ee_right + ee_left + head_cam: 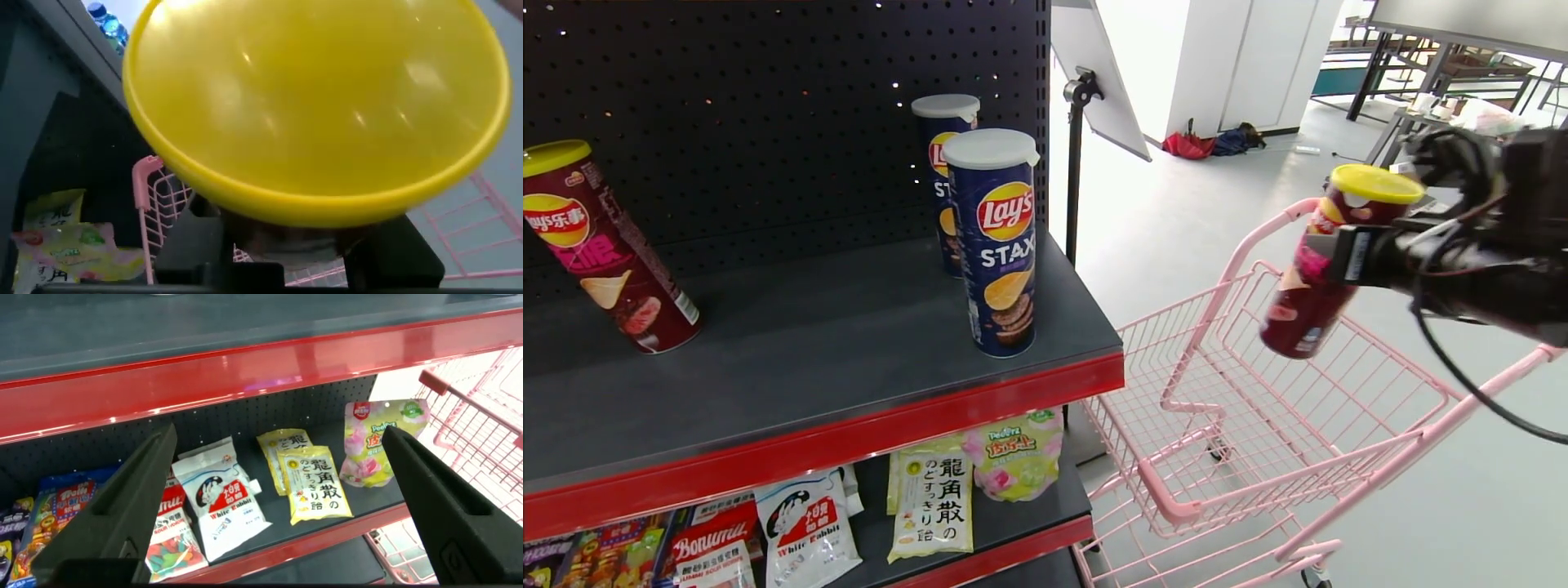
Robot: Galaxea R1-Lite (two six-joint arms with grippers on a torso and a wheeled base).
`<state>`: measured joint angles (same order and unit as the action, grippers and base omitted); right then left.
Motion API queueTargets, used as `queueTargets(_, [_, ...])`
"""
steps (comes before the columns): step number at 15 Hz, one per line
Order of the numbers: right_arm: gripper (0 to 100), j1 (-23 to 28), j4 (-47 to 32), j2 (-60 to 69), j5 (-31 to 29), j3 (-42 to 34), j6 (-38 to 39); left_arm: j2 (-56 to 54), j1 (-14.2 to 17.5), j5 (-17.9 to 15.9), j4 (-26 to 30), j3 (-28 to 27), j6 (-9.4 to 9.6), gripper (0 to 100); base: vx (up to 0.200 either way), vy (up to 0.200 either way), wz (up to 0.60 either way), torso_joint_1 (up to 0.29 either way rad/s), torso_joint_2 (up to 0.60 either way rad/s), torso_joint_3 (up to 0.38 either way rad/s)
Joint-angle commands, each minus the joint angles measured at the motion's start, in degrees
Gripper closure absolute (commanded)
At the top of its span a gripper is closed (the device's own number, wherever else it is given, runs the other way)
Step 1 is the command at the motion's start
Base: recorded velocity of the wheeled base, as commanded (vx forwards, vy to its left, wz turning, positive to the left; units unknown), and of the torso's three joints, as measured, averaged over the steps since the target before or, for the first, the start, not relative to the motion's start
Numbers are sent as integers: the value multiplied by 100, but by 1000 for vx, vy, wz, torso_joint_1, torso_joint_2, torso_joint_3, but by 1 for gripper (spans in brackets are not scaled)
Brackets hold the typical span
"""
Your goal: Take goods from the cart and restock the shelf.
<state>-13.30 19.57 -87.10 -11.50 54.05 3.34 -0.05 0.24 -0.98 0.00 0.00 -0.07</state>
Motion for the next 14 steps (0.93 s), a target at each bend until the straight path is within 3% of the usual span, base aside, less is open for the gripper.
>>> queueTargets(1, [100, 196, -1667, 3006, -90, -1037, -369, 5, 2, -8, 0, 0, -1, 0, 0, 0, 0, 0, 0, 0])
queueTargets(3, [100, 557, -2211, 4149, -81, -1811, -457, 5, 2, -8, 0, 0, -1, 0, 0, 0, 0, 0, 0, 0])
queueTargets(7, [100, 1277, -2308, 4641, -55, -2259, -519, 5, 2, -8, 0, 0, -1, 0, 0, 0, 0, 0, 0, 0])
queueTargets(11, [100, 1286, -2317, 4676, -55, -2259, -536, 5, 2, -8, 0, 0, 7, 0, 0, 0, 0, 13, -26, -20])
queueTargets(14, [100, 1277, -2308, 4667, -46, -2303, -598, 5, 2, -8, 0, 0, -1, 0, 0, 0, 0, 170, -444, -269])
